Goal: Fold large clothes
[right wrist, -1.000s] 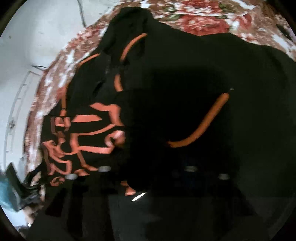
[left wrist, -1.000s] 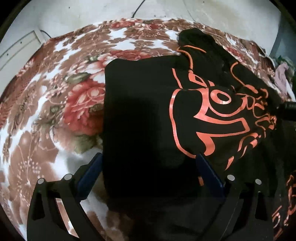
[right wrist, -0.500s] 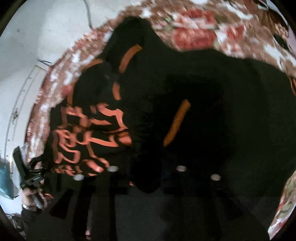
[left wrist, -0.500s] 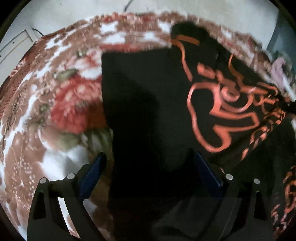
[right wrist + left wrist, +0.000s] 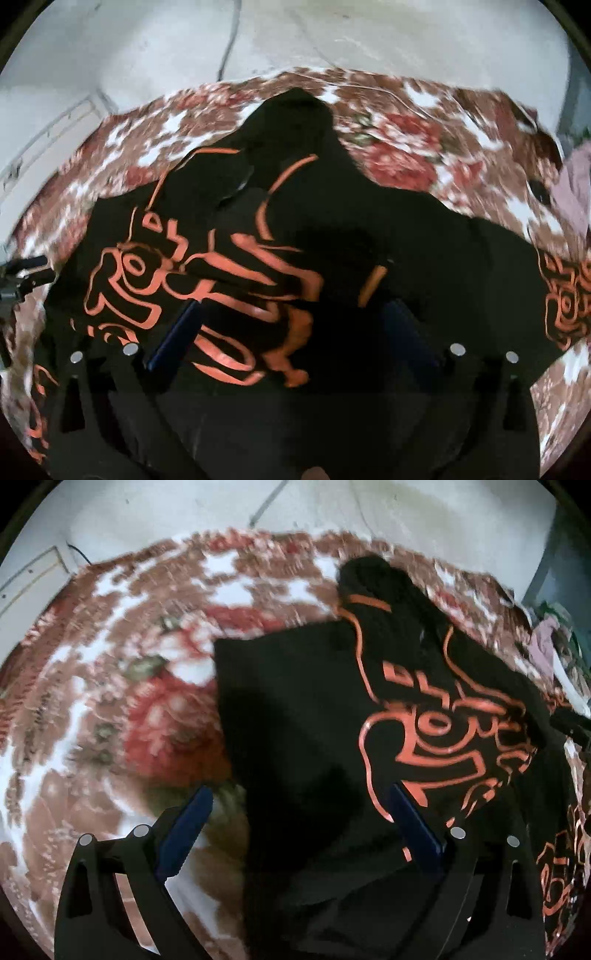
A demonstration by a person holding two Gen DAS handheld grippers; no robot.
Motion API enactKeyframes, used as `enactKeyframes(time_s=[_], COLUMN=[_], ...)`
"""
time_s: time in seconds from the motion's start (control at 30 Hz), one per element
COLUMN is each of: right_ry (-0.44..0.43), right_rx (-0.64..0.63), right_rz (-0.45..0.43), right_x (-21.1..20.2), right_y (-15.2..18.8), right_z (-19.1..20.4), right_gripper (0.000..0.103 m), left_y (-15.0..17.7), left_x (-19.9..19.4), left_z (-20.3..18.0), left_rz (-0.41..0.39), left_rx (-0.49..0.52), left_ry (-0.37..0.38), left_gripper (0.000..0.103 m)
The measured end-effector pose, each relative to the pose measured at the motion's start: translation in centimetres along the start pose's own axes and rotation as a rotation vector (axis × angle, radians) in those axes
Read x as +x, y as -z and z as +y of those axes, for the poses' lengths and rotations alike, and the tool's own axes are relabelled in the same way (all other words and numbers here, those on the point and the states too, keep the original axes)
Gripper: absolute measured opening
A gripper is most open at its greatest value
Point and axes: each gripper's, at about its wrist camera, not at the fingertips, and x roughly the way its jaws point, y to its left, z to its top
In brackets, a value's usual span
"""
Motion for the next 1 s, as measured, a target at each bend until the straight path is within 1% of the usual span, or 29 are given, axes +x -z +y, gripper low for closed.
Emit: enactKeyframes(time_s=[0.07, 0.1, 0.17, 0.23, 0.33, 0.37, 0.47, 0.53, 0.63, 0.77, 0.87, 0.93, 0.97, 1.0], right_ry=[0.058, 0.084, 0.112, 0.107, 0.075, 0.071, 0.075, 0.085, 0.094, 0.14, 0.152, 0.177, 0.197, 0.207], right_rx=[-0.054, -0.068, -0.069, -0.059, -0.003, 0.02, 0.047, 0.074, 0.114, 0.199, 0.269, 0.299, 0.319, 0.33], right_rz=[0.056, 0.083, 0.118, 0.135, 0.115, 0.1, 0.057, 0.05, 0.046, 0.029, 0.028, 0.023, 0.018, 0.02], right_x=[2.3, 3.5, 5.4, 6.6, 6.4, 5.8, 3.4, 1.6, -1.0, -5.0, -7.5, -8.8, -9.5, -9.8], right_y=[0.3, 0.6, 1.5, 2.4, 2.9, 2.9, 3.1, 3.5, 4.2, 6.1, 7.8, 8.7, 9.4, 9.8], right_z=[1.2, 1.6, 1.4, 0.8, -0.5, -1.0, -2.4, -3.8, -6.4, -12.0, -17.1, -20.3, -22.5, -23.6], right_gripper=[0.098, 0.098, 0.098, 0.098, 0.098, 0.098, 0.098, 0.098, 0.098, 0.098, 0.098, 0.098, 0.098, 0.098], left_y=[0.7, 1.4, 2.4, 2.9, 2.9, 2.9, 2.6, 2.3, 2.0, 2.0, 1.9, 1.9, 1.8, 1.7], left_x=[1.8, 2.9, 4.5, 4.7, 4.0, 3.5, 0.5, -1.7, -4.3, -6.1, -5.9, -5.7, -5.5, -5.4], left_z=[-0.4, -0.8, -1.1, -1.3, -1.3, -1.4, -2.9, -5.0, -8.6, -14.7, -19.3, -21.8, -23.1, -24.8], left_rz=[0.048, 0.076, 0.104, 0.077, 0.075, 0.071, 0.002, -0.05, -0.102, -0.141, -0.141, -0.135, -0.133, -0.136], left_rx=[0.002, 0.001, -0.001, 0.012, -0.004, -0.009, 0.007, 0.032, 0.073, 0.15, 0.181, 0.195, 0.204, 0.217], left_ry=[-0.004, -0.014, -0.048, -0.064, -0.085, -0.094, -0.102, -0.095, -0.066, -0.046, -0.013, 0.01, 0.016, 0.026], left_gripper=[0.094, 0.094, 0.095, 0.098, 0.097, 0.097, 0.097, 0.097, 0.098, 0.098, 0.098, 0.098, 0.098, 0.098])
